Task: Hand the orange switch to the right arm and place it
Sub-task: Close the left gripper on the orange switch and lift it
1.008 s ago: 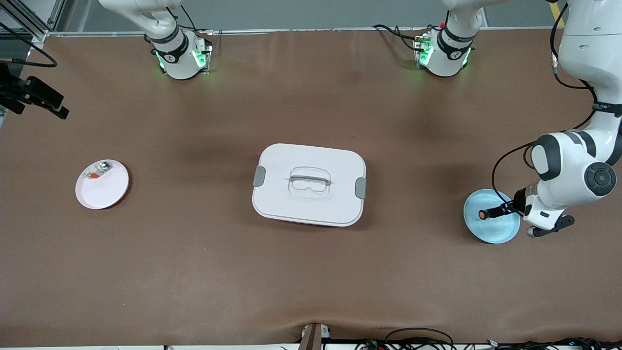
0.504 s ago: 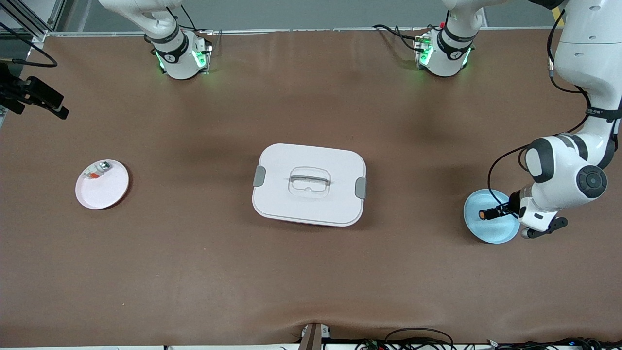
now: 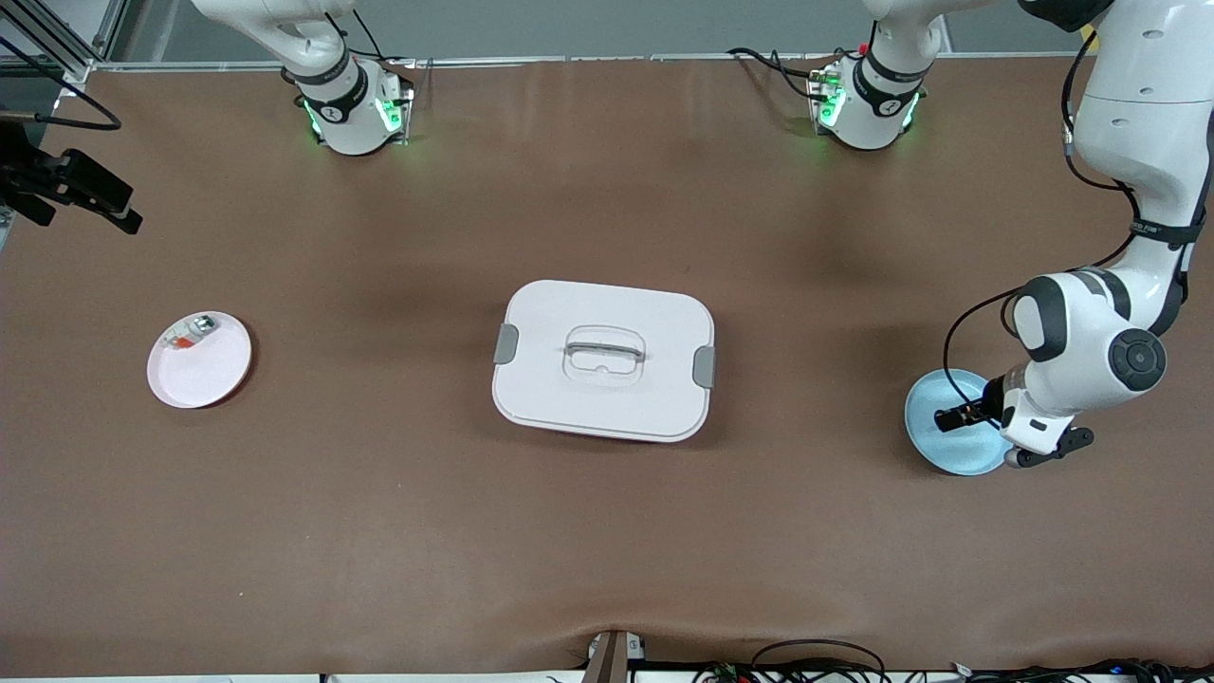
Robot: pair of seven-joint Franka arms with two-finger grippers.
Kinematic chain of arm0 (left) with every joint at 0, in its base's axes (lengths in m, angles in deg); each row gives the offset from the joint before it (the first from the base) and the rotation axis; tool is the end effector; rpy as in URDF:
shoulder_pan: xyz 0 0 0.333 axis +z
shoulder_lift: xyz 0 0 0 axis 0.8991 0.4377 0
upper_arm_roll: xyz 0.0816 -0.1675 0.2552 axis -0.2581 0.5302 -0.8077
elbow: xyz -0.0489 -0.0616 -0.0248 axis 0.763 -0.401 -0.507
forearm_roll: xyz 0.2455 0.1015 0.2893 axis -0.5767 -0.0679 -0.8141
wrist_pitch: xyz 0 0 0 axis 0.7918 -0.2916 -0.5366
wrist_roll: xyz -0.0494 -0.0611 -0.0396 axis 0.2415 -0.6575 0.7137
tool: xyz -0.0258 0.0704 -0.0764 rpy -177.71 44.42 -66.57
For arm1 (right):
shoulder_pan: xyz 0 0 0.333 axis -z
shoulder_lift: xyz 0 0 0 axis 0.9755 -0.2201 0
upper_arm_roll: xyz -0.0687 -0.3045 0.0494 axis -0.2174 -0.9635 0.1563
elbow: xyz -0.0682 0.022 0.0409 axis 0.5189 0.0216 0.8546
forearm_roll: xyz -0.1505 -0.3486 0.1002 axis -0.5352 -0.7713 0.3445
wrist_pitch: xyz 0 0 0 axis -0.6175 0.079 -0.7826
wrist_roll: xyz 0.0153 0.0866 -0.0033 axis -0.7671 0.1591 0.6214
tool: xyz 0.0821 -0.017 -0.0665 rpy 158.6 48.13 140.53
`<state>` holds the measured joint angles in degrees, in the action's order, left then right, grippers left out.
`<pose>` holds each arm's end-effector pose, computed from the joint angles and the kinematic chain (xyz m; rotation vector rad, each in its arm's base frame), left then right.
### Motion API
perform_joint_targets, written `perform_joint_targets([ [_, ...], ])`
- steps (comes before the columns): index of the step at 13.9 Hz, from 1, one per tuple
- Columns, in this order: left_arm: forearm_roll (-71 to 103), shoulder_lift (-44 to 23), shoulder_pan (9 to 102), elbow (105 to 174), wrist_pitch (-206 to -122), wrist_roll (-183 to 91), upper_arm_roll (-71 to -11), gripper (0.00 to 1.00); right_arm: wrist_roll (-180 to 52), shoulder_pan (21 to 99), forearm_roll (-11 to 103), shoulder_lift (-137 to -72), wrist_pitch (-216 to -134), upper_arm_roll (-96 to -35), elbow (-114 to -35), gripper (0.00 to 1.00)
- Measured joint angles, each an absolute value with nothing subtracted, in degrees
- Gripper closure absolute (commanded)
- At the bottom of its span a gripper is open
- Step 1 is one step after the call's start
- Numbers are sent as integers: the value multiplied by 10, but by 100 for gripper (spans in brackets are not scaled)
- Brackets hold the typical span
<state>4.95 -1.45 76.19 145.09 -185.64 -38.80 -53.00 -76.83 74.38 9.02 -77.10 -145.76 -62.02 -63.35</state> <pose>0.6378 0.0694 0.1959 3.0578 0.5147 -0.0528 0.5253 0.0062 0.6763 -3.1305 0.1888 -0.0657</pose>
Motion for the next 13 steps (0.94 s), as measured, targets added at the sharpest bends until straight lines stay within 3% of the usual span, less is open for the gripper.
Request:
perform_joint_targets([
  [13,50,0,762,1455,-1873,-388,-530,0,-768,742,90,-771,-1459,-620,-633,0],
])
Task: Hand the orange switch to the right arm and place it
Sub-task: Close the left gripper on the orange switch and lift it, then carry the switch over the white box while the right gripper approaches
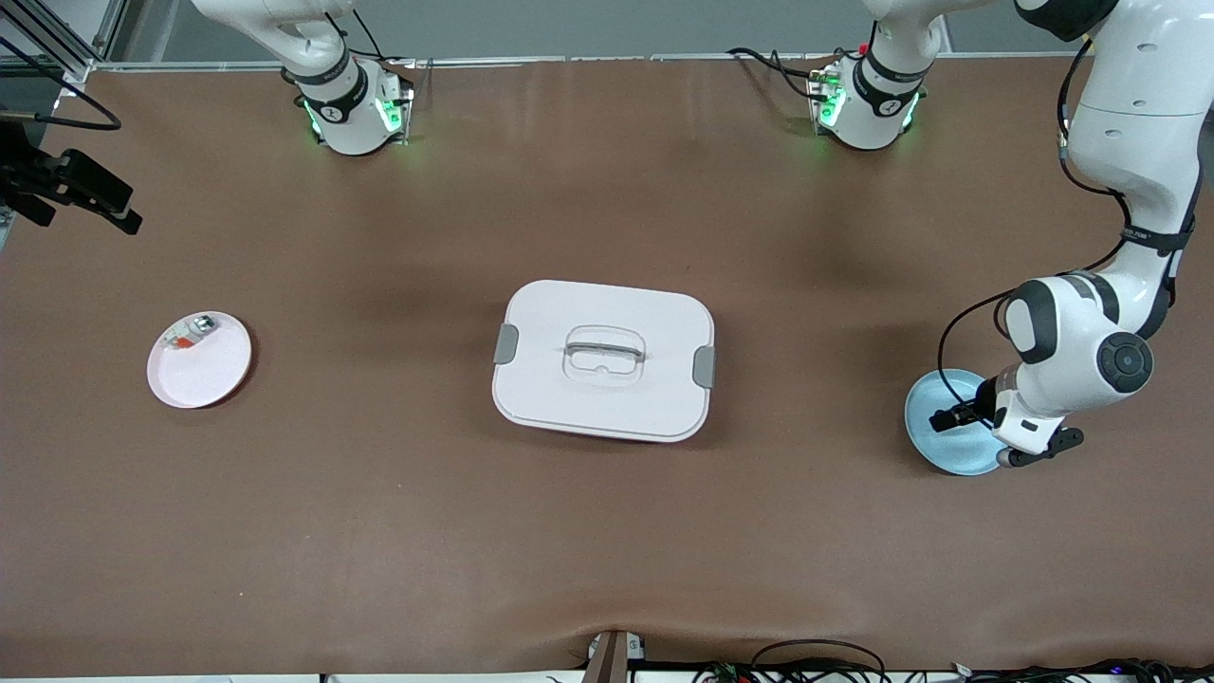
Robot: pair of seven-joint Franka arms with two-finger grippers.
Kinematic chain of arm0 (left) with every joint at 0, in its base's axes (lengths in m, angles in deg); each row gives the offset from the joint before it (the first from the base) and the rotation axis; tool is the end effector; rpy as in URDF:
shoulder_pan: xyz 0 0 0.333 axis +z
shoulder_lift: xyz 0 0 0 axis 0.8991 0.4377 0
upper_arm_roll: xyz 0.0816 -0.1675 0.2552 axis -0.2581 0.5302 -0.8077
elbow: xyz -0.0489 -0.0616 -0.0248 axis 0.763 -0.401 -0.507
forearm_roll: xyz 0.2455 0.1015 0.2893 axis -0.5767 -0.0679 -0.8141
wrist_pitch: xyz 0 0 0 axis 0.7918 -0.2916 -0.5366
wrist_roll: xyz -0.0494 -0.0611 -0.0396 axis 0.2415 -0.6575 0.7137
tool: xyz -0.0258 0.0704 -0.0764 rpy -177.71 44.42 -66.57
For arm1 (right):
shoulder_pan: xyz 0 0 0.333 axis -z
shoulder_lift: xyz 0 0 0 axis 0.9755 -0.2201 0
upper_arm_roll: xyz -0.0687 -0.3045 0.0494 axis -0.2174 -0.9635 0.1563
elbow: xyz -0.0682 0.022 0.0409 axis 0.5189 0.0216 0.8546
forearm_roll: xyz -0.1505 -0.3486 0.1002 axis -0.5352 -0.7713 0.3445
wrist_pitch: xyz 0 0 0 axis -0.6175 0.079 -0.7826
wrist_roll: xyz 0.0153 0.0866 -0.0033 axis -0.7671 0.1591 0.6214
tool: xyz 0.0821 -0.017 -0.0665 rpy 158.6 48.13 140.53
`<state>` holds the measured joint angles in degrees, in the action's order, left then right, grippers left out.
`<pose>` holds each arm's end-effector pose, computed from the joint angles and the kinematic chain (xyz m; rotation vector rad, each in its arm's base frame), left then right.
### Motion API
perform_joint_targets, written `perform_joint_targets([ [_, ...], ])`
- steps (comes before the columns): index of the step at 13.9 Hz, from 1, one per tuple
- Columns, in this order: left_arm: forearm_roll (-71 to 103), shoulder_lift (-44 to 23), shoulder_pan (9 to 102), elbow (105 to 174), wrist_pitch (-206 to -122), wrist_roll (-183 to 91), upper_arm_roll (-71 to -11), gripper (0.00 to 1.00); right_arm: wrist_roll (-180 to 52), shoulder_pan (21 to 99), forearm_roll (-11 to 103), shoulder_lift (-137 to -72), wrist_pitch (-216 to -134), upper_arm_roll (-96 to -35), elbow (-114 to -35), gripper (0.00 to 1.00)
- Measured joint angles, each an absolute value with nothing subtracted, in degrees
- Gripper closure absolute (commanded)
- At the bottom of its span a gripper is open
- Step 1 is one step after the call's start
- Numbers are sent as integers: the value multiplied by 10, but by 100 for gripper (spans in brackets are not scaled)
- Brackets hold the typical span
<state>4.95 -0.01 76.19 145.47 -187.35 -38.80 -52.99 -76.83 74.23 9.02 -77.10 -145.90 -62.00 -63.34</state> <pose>0.6352 0.0685 0.1799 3.0546 0.5153 -0.0557 0.5255 0.0078 0.6766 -3.1304 0.1841 -0.0697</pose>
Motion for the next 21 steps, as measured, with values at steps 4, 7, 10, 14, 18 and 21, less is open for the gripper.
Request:
perform_joint_targets([
  [4,50,1,762,1455,-1874,-388,-530,3,-768,740,90,-771,-1460,-620,-633,0],
  [7,50,1,762,1455,-1875,-388,-530,59,-768,740,90,-771,-1460,-620,-633,0],
  [10,50,1,762,1454,-1878,-388,-530,85,-768,740,90,-771,-1460,-620,-633,0],
  [14,57,-12,761,1436,-1872,-386,-525,94,-768,739,90,-771,-1460,-620,-633,0],
  [18,59,-75,760,1416,-1789,-385,-511,98,-768,739,90,-771,-1460,-620,-633,0],
  [21,76,-134,760,1398,-1701,-363,-491,98,-768,739,90,-771,-1460,-620,-633,0],
])
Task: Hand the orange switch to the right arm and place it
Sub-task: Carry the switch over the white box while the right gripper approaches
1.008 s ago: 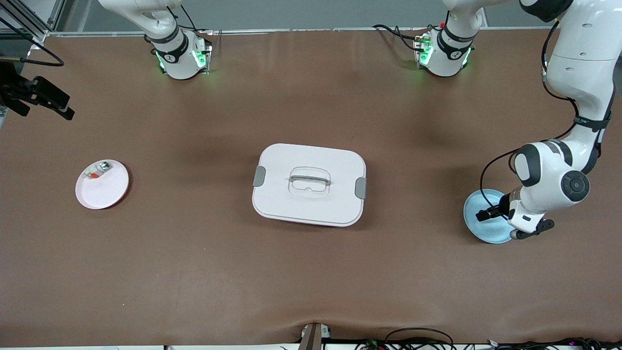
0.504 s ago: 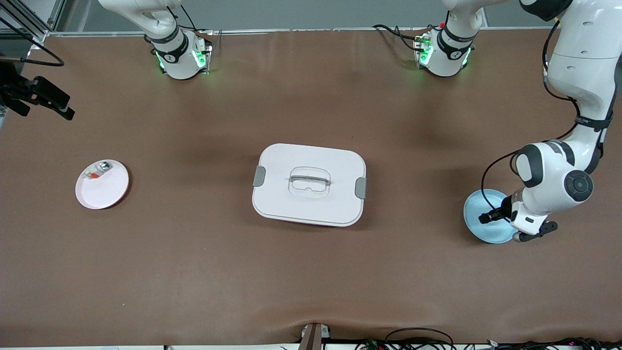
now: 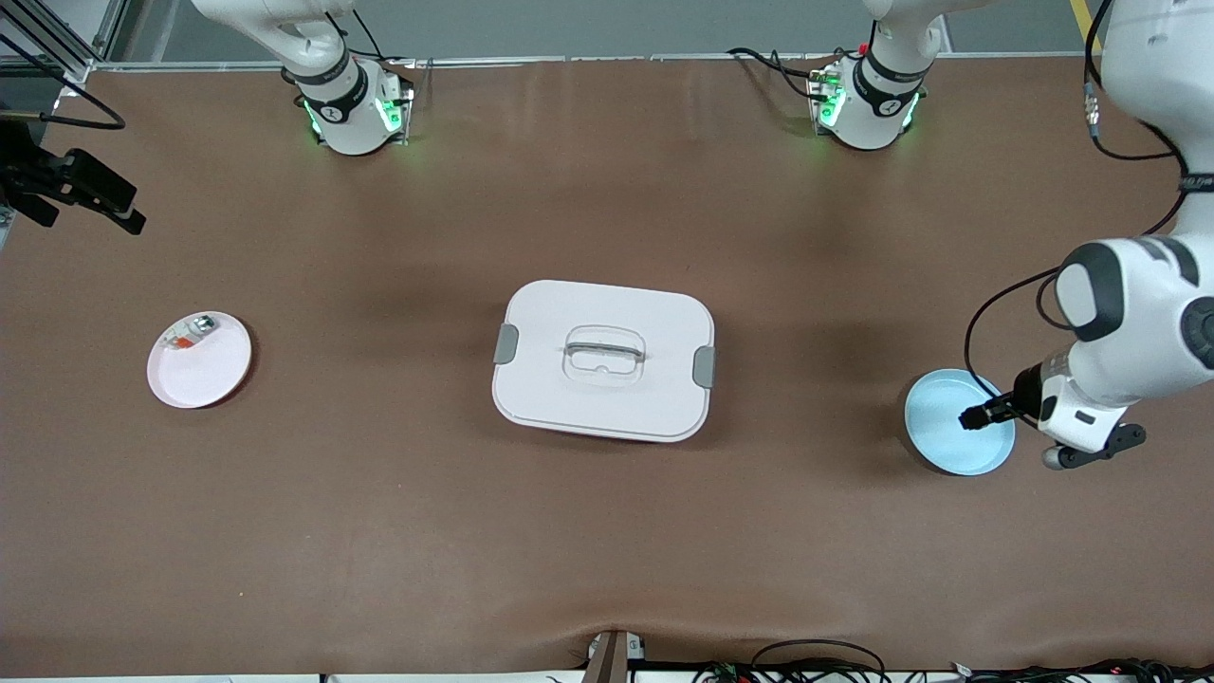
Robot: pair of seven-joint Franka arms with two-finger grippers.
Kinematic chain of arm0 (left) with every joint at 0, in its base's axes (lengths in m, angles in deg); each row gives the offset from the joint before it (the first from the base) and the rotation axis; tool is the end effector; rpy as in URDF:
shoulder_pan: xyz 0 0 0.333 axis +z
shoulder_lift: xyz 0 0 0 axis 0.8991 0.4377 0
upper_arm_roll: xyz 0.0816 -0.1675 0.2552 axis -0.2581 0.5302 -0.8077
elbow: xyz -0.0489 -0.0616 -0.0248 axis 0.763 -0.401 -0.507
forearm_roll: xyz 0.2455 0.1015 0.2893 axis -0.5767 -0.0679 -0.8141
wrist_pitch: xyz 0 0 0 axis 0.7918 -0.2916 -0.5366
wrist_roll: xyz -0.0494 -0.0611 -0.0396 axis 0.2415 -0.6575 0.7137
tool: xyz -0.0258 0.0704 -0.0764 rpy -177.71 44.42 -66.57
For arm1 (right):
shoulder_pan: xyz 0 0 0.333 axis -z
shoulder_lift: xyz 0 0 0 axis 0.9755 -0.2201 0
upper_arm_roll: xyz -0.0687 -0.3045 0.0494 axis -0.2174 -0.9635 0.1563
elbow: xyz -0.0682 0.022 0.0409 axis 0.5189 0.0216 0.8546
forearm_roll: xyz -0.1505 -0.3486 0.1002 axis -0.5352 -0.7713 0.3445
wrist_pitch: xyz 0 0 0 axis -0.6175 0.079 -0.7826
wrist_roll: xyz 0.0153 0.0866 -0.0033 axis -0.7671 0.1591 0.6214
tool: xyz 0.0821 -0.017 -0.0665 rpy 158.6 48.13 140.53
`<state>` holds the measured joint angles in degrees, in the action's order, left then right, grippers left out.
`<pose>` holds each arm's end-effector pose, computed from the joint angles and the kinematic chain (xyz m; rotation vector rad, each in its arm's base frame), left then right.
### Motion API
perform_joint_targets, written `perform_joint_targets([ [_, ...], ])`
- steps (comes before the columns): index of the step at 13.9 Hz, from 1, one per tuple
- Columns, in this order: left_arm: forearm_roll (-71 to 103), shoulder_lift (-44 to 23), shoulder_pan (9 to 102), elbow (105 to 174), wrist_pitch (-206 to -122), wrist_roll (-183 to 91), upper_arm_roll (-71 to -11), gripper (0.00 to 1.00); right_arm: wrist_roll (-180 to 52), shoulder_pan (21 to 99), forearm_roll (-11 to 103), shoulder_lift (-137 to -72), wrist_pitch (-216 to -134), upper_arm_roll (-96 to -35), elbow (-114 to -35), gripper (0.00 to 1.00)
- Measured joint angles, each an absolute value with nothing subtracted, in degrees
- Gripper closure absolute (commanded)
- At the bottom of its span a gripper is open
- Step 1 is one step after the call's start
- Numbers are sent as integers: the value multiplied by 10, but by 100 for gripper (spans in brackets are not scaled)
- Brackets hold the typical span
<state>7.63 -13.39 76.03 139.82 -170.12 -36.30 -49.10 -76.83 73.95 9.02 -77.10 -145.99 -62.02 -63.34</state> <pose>0.6519 0.0296 0.3491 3.0178 0.5076 -0.0153 0.5256 0.0102 0.6768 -3.1305 0.1770 -0.0722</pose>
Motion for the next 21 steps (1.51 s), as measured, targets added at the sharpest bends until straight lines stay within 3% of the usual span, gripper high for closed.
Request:
perform_joint_targets([
  [3,86,-170,760,1361,-1609,-293,-451,98,-768,739,90,-771,-1460,-620,-633,0],
  [7,109,-181,759,1314,-1549,-181,-392,98,-768,740,90,-771,-1461,-621,-633,0],
  [15,129,-185,758,1278,-1541,53,-276,98,-775,740,104,-771,-1471,-624,-630,0],
  [21,135,-183,711,1278,-1544,228,-242,98,-777,751,209,-776,-1466,-629,-631,0],
])
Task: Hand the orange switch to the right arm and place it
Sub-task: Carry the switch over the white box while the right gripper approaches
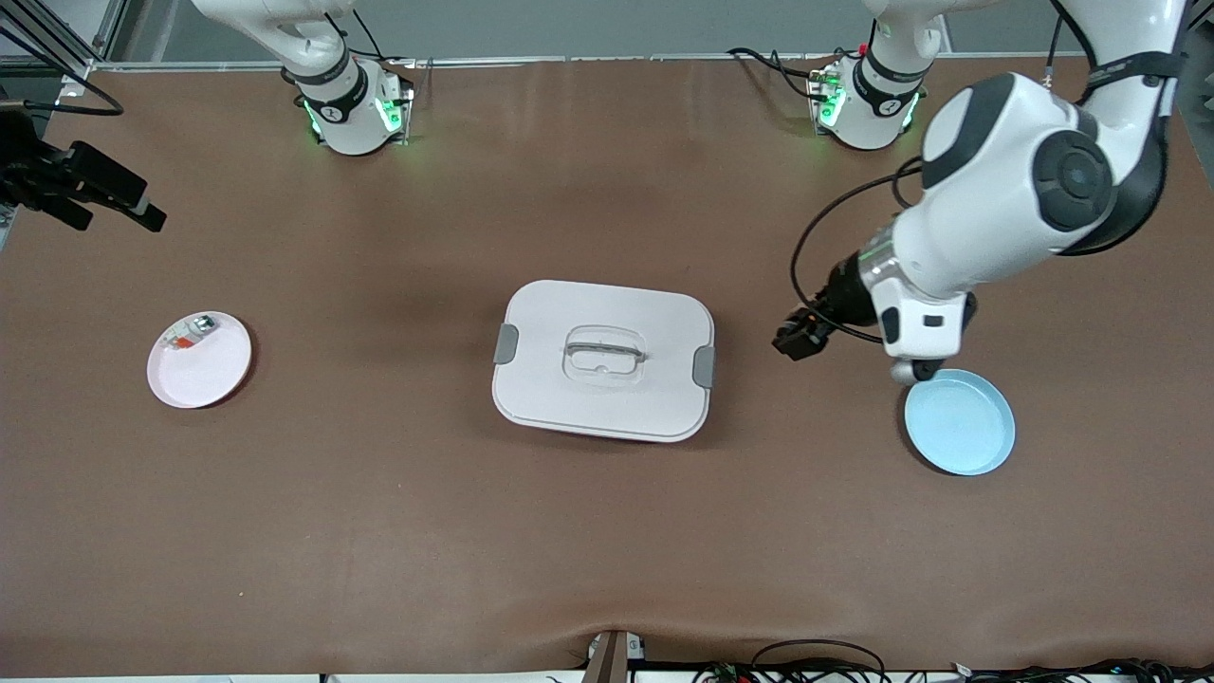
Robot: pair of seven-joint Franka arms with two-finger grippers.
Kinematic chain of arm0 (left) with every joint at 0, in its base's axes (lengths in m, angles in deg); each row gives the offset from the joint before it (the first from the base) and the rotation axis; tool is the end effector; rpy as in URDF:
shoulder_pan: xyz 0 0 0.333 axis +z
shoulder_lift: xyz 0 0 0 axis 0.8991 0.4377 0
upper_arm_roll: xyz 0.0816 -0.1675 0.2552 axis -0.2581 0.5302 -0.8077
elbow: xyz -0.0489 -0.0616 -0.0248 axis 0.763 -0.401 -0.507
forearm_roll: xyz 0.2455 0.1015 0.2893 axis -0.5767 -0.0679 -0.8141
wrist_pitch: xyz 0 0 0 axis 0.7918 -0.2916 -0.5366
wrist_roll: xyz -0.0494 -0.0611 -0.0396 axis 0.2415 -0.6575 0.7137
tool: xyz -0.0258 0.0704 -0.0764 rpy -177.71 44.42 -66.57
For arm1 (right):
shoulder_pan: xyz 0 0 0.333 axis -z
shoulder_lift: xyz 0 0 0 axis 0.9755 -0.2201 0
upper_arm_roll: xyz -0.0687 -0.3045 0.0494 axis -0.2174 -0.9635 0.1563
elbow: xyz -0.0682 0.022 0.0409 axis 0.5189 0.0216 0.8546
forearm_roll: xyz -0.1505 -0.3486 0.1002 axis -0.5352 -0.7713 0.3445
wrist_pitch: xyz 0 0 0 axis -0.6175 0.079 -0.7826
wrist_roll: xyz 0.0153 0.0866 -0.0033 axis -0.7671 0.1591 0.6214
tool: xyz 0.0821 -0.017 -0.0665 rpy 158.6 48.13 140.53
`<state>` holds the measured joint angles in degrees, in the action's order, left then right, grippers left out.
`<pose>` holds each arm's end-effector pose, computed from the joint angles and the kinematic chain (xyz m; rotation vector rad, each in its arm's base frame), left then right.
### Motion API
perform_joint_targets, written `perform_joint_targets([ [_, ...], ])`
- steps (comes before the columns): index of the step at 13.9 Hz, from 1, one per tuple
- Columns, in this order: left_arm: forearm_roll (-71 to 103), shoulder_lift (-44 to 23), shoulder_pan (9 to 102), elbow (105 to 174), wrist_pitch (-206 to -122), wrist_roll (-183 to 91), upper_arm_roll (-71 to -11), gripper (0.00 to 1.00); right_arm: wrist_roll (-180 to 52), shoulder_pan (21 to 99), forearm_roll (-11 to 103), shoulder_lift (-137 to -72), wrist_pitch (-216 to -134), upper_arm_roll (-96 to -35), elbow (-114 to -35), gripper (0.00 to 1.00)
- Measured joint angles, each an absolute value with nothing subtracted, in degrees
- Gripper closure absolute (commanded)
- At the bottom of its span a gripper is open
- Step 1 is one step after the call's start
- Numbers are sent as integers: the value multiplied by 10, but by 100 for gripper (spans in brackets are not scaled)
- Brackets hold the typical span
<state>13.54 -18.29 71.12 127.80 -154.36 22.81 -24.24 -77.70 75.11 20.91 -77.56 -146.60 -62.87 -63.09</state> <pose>0.5892 -0.2709 0.5105 2.6168 1.2368 -0.2704 0.5295 0.0146 0.6780 -2.9211 0.2133 -0.0570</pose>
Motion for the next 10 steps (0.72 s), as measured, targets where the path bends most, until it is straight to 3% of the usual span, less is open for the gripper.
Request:
perform_joint_targets([
  [5,135,-169,672,1278,-1549,312,-242,98,-820,722,254,-779,-1463,-619,-633,0],
  [10,136,-151,633,1268,-1565,399,-242,97,-867,695,360,-781,-1531,-617,-668,0],
])
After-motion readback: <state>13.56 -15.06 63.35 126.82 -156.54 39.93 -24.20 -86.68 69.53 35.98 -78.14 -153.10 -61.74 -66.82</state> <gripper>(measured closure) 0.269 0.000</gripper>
